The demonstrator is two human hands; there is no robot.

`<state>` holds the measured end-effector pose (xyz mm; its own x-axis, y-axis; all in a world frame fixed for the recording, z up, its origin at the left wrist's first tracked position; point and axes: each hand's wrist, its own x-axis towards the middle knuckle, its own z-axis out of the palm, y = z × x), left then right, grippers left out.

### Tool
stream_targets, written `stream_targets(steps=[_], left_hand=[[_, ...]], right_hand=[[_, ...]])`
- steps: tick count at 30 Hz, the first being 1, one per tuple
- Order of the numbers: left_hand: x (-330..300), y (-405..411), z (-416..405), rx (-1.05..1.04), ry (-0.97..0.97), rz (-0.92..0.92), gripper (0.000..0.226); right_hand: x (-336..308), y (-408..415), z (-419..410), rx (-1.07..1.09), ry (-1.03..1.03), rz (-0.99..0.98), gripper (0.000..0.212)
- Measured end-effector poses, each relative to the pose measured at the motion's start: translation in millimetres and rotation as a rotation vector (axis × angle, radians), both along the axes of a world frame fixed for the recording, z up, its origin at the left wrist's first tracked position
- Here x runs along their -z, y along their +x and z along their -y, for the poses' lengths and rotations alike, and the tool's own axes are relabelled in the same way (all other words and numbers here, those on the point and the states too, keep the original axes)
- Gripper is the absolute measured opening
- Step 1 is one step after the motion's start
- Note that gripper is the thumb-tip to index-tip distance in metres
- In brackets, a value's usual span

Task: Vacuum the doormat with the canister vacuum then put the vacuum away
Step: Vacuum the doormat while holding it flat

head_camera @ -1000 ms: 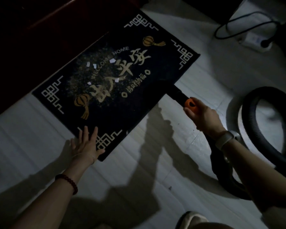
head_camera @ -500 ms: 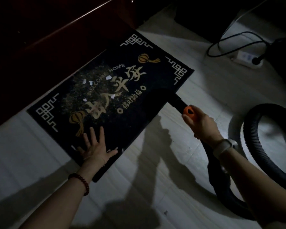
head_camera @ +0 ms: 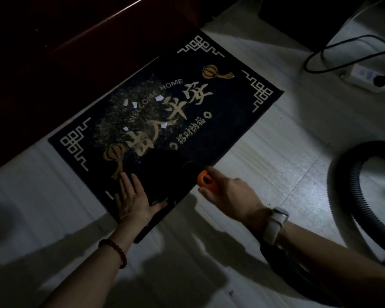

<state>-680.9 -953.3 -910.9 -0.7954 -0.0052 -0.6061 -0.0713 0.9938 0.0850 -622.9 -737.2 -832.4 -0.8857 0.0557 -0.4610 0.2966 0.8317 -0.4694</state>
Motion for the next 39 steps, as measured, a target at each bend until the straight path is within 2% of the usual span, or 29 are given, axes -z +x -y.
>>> stream_targets(steps=[2, 4, 6, 7, 8, 11, 13, 18, 24, 28, 32, 36, 39], left_hand=[[0, 1, 1, -0.040, 0.007, 0.003, 0.123], [2, 1, 2, -0.039, 0.006, 0.007, 0.124], [3, 1, 2, -0.030, 0.003, 0.000, 0.125], [4, 1, 2, -0.022, -0.005, -0.009, 0.124], [4, 0, 2, -0.012, -0.011, -0.013, 0.124], [4, 1, 4, 0.004, -0.019, -0.017, 0.124], [5, 2, 5, 0.001, -0.020, -0.032, 0.124], [6, 3, 6, 0.002, 0.005, -0.040, 0.122], [7, 3, 7, -0.006, -0.002, -0.036, 0.123], [7, 3, 6, -0.015, -0.005, -0.039, 0.124], [6, 4, 6, -0.017, -0.004, -0.036, 0.123], [6, 4, 7, -0.023, 0.001, -0.043, 0.123], [6, 5, 7, -0.026, -0.001, -0.063, 0.123]], right_hand=[[-2, -12, -24, 0.053, -0.008, -0.054, 0.052], [1, -38, -63, 0.251, 0.010, -0.135, 0.045], [2, -54, -86, 0.421, 0.088, -0.183, 0.053], [3, -55, -81, 0.422, 0.103, -0.196, 0.055], [6, -50, -67, 0.362, 0.089, -0.195, 0.053], [7, -13, 0, 0.001, 0.076, -0.102, 0.052], [4, 4, 19, -0.106, 0.081, -0.065, 0.059], [1, -26, -26, 0.103, 0.067, -0.065, 0.059], [4, -3, -21, 0.177, -0.049, -0.074, 0.064], [4, 25, -30, 0.145, 0.046, -0.132, 0.068], [0, 46, -32, 0.127, 0.101, -0.122, 0.050], [-3, 34, -20, 0.016, 0.055, -0.236, 0.045], [-2, 15, 2, -0.072, 0.067, -0.226, 0.047]])
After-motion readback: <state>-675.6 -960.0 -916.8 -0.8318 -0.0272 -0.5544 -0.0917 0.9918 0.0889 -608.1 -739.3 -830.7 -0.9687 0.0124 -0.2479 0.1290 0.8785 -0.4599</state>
